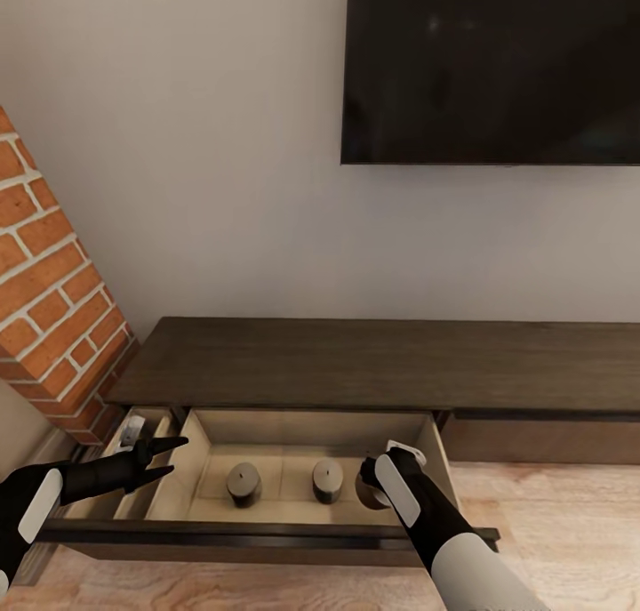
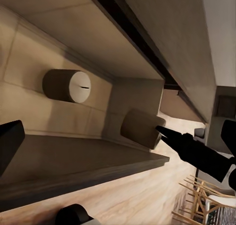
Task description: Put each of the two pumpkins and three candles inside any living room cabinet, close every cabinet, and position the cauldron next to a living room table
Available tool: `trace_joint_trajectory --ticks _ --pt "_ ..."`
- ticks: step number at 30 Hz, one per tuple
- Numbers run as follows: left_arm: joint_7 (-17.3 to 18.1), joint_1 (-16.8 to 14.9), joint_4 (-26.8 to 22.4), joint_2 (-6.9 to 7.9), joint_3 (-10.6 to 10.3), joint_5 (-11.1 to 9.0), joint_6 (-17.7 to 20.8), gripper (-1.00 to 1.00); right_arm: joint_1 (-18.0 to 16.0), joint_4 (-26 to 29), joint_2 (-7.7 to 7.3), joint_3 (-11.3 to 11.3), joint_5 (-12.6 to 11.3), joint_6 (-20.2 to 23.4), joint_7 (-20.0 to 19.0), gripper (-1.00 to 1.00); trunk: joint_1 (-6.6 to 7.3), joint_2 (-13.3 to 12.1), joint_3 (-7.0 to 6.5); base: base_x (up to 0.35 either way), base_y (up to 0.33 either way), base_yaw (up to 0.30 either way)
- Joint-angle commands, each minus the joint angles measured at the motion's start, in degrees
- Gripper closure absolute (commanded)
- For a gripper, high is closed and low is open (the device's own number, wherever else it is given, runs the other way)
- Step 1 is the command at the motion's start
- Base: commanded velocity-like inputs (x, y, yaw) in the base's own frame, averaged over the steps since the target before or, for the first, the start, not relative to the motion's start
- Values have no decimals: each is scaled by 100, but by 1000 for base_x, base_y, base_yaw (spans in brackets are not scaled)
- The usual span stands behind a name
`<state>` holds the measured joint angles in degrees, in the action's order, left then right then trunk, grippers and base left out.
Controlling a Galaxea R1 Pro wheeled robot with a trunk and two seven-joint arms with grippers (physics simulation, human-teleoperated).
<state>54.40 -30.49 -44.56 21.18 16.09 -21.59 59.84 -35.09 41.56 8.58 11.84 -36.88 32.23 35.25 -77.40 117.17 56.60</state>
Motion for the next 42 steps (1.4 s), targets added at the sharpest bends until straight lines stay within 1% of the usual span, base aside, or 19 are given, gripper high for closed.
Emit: trace_joint_trajectory --ticks 1,3,6,9,17,25,30,42 --pt "0 0 0 0 0 -3 1 -100 -3 -3 2 1 -3 -7 -5 100 -22 42 18 0 0 0" --pt "0 0 0 0 -3 -3 1 -100 -5 -5 -2 1 -3 -26 -3 100 -22 42 18 0 0 0" --pt "0 0 0 0 -5 -3 1 -100 -7 -16 -1 2 -8 -194 -6 100 -22 42 18 0 0 0" --pt "0 0 0 0 -1 -3 1 -100 -18 -120 -7 2 -5 -256 -8 100 -22 42 18 5 0 0" --pt "0 0 0 0 -14 -3 1 -100 -25 -199 -19 -3 -3 -281 -4 100 -22 42 18 208 0 0" --pt "0 -1 0 0 11 -2 1 -100 -89 -315 -31 -2 -3 -279 -3 100 -22 42 18 38 0 0" --pt "0 0 0 0 17 -3 1 -100 -173 -511 -25 -1 -3 -286 -1 100 -132 242 108 2 0 0" --pt "0 0 0 0 17 -3 1 -100 -183 -539 -23 -1 -1 -296 -1 100 -396 723 324 0 0 0"
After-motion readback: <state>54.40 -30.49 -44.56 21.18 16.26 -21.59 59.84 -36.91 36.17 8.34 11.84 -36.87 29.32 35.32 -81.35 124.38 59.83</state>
